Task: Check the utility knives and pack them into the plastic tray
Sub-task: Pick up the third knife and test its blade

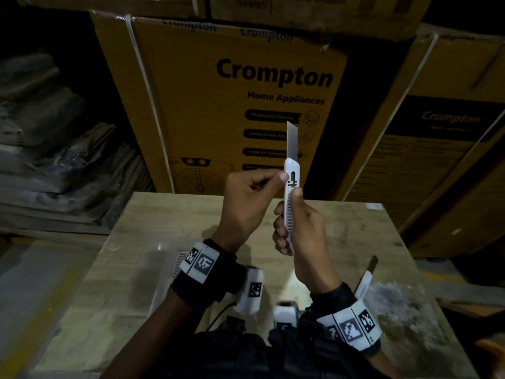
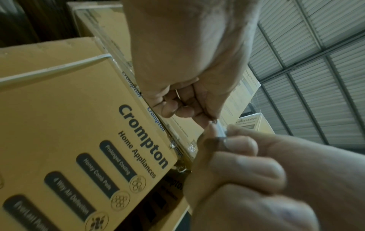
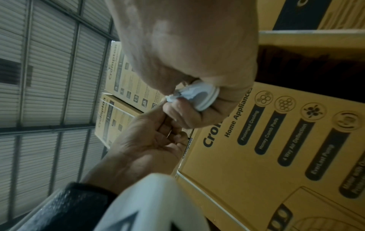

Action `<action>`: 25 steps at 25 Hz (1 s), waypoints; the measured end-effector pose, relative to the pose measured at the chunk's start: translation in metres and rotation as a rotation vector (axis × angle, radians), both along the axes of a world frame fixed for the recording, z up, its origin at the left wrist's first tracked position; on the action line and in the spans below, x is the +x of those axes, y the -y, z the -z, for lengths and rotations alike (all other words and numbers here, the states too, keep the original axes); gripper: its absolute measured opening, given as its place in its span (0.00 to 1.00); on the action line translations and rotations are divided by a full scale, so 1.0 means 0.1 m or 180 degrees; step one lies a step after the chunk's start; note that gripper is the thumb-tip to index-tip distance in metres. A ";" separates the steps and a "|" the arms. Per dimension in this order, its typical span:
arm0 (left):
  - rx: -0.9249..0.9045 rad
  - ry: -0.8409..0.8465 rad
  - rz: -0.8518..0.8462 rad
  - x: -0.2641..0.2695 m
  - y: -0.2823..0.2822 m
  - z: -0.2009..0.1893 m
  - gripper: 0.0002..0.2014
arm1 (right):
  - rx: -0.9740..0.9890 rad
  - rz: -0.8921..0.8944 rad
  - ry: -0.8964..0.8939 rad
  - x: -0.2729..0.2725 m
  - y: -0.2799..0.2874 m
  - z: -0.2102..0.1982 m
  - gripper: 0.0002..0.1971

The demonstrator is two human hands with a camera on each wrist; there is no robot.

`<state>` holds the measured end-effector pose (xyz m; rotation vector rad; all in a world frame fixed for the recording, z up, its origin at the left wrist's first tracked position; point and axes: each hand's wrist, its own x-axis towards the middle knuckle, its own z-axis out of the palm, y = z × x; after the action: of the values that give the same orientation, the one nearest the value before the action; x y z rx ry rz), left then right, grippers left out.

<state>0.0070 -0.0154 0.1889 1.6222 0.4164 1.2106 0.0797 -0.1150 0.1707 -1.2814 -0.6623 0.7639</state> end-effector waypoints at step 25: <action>-0.0634 -0.0316 0.0162 -0.49 -0.11 0.53 0.08 | -0.0664 0.0342 -0.0299 -0.58 0.01 0.38 0.26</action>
<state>-0.0422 -0.0043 0.1357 1.5154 0.5382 1.0198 0.0213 -0.1164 0.1327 -1.4492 -0.4428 0.8150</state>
